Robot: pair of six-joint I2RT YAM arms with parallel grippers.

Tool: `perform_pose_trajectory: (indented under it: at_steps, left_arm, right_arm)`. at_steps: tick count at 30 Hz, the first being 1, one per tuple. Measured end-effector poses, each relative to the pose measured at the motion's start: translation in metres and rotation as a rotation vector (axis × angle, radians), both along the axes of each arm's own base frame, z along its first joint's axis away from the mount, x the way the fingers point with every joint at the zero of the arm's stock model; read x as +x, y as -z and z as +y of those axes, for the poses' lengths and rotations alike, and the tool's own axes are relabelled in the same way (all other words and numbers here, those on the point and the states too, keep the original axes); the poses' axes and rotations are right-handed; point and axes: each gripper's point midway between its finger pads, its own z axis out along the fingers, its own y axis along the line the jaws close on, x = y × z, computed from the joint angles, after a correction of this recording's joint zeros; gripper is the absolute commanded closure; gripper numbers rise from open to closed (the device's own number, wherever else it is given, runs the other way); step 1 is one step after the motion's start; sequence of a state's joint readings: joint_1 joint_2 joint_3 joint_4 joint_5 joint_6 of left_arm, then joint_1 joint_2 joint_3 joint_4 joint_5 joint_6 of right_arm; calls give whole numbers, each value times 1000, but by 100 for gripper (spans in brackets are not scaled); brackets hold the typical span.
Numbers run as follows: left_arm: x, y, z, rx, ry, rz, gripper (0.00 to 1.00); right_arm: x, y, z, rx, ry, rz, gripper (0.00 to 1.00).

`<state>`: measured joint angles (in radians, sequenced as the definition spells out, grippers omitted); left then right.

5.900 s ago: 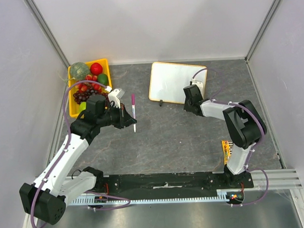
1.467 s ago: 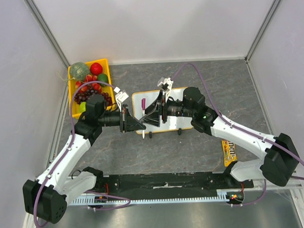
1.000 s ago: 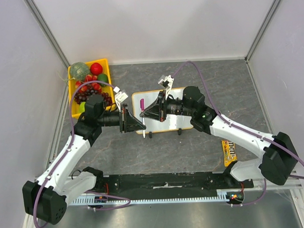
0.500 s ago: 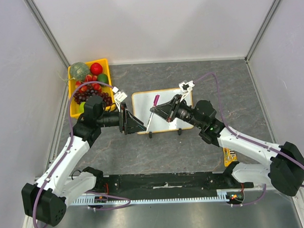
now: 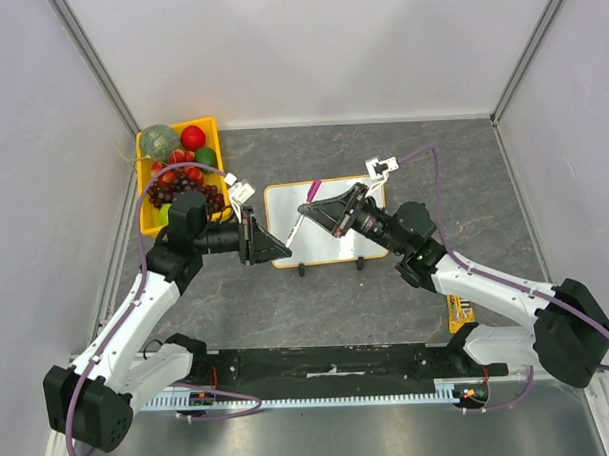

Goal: Write a sentence on the whiteboard
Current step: Pass from the right arm to the left, then pass from the left arm to the right

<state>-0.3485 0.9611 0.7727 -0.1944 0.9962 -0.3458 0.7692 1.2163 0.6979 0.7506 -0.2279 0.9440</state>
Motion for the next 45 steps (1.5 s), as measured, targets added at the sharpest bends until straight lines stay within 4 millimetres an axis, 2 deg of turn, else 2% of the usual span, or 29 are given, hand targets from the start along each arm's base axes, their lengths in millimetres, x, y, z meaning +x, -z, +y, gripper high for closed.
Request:
perform_pose_trajectory:
  at_steps: [2,4,5,8,13,14,23,32,42,45]
  left_arm:
    - [0,0,0,-1,-1,4,98]
    - [0,-1,0,-1,-1,0,98]
    - [0,-1,0,-1,-1,-1,98]
    - [0,0,0,0,-1,1,98]
    - [-1,0,0,2,-2,7,98]
    - [-1,0,0,2,-2,8,98]
    - [-5,-3,0,-9,12,-6,98]
    - [-18,-9,-4,-59,105,-38,98]
    - [-28,-16,-7,-82,149,-66,98]
    - [-28,-17,-7,-84,150,-71,98]
  right_arm:
    - [1,1,0,-1,3,2,100]
    - [3,4,1,-5,9,13,100]
    - [3,5,1,-6,8,17,93]
    - [3,7,2,-14,2,11,50]
    - [1,20,6,-93,-38,-2,5]
    - [1,21,8,-109,-53,-3,2]
    - [8,4,-4,-128,-181,-77,2]
    - [-22,-7,1,-181,-389,-167,3]
    - [-28,18,5,-242,-480,-96,30]
    - [-28,22,6,-247,-489,-78,36]
